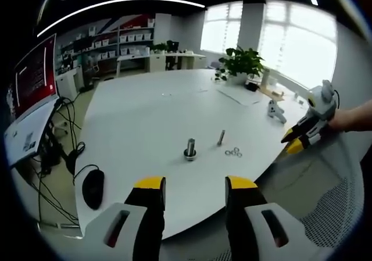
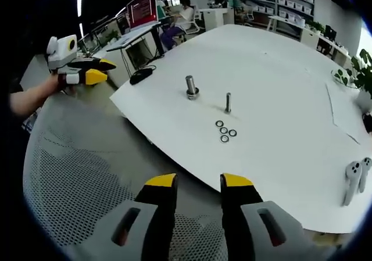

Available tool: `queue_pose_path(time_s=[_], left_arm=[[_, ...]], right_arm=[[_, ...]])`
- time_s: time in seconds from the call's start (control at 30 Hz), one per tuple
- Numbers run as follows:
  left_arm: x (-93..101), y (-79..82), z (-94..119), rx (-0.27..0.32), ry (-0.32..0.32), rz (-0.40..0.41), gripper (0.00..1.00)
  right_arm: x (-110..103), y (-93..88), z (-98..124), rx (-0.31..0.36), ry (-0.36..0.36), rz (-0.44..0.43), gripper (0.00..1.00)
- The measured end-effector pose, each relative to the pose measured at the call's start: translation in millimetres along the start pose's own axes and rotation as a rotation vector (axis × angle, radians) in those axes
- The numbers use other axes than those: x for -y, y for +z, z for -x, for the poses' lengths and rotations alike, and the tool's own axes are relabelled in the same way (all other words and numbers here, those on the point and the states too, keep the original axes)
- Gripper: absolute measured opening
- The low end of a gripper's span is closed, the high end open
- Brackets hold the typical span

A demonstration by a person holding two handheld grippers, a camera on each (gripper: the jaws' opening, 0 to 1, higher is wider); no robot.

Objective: Place the washer onto the threaded stud by aligning its center hole with the stud, sliding it down to the base, and recovering from edge contact or off-axis alignment until the washer reaches the visible bottom stop.

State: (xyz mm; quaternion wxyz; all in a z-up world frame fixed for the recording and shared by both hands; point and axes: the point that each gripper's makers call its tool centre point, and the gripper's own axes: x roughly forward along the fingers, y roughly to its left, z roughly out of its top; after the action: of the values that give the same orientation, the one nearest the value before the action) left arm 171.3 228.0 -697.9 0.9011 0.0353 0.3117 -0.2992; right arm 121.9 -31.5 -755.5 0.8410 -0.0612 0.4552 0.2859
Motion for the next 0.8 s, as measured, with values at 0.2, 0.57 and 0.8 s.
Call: queue_pose_path(time_s=[0.2,0.57,0.8], left_arm=[[2.2,-3.9,-2.3,-0.021,-0.034,0.037,0.39],[3.8,-1.8,0.4,-0.007,-0.028,0.005,0.37],[9.9,-0.6,0.0,-0.002,-0.058,0.000,0.37]], right_arm=[[-6.7,1.0,-1.5,-0.018,0.026,0.026,0.33],[16.8,11.8,-13.1,-0.057,0.012,0.056,0.32],[26.5,21.8,-53.0,-0.151,0.014,0.211,0.33]])
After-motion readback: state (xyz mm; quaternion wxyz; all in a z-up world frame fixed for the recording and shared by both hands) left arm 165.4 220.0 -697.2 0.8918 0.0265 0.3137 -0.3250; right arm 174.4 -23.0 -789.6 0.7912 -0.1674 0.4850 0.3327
